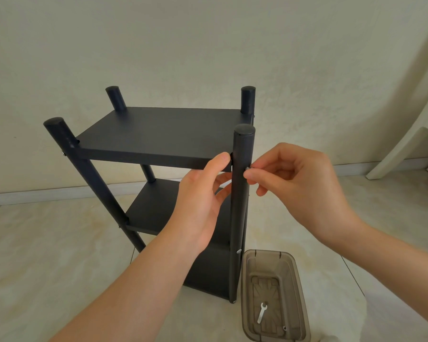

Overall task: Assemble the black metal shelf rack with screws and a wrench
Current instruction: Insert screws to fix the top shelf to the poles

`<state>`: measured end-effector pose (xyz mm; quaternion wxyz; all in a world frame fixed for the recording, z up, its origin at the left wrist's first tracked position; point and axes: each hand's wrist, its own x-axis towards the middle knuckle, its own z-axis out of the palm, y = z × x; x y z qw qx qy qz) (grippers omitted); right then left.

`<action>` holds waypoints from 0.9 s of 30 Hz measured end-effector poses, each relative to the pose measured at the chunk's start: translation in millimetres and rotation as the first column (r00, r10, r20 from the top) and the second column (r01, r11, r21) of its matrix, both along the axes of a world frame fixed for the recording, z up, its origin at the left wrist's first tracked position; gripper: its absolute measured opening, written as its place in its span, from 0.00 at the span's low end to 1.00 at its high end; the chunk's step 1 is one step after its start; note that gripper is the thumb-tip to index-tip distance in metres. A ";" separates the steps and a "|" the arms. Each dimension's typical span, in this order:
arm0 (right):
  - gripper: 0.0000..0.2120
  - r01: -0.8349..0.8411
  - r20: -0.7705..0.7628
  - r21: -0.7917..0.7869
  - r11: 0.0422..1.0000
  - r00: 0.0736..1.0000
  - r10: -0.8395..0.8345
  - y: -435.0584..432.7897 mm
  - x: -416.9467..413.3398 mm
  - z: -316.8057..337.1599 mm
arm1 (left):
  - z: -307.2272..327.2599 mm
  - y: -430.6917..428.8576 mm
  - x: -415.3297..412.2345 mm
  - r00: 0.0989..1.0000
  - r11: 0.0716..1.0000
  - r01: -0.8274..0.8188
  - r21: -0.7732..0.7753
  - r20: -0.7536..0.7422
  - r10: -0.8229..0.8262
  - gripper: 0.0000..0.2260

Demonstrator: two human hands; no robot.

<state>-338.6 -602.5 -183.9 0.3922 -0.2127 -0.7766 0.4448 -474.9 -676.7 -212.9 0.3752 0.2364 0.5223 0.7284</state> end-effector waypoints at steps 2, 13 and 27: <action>0.06 0.008 0.003 -0.009 1.000 1.000 -0.008 0.4 -0.5 0.1 | -0.4 0.4 -0.1 1.000 1.000 -0.004 -0.004 0.005 0.004 0.07; 0.27 -0.025 0.149 -0.146 0.989 0.988 0.047 19.2 -7.1 7.2 | 1.7 1.5 0.6 0.999 0.998 -0.044 -0.045 -0.014 0.044 0.09; 0.24 -0.213 0.169 -0.281 0.936 0.949 0.267 33.2 -6.8 15.1 | 10.9 -9.7 1.9 0.984 0.986 -0.120 -0.119 -0.146 0.102 0.11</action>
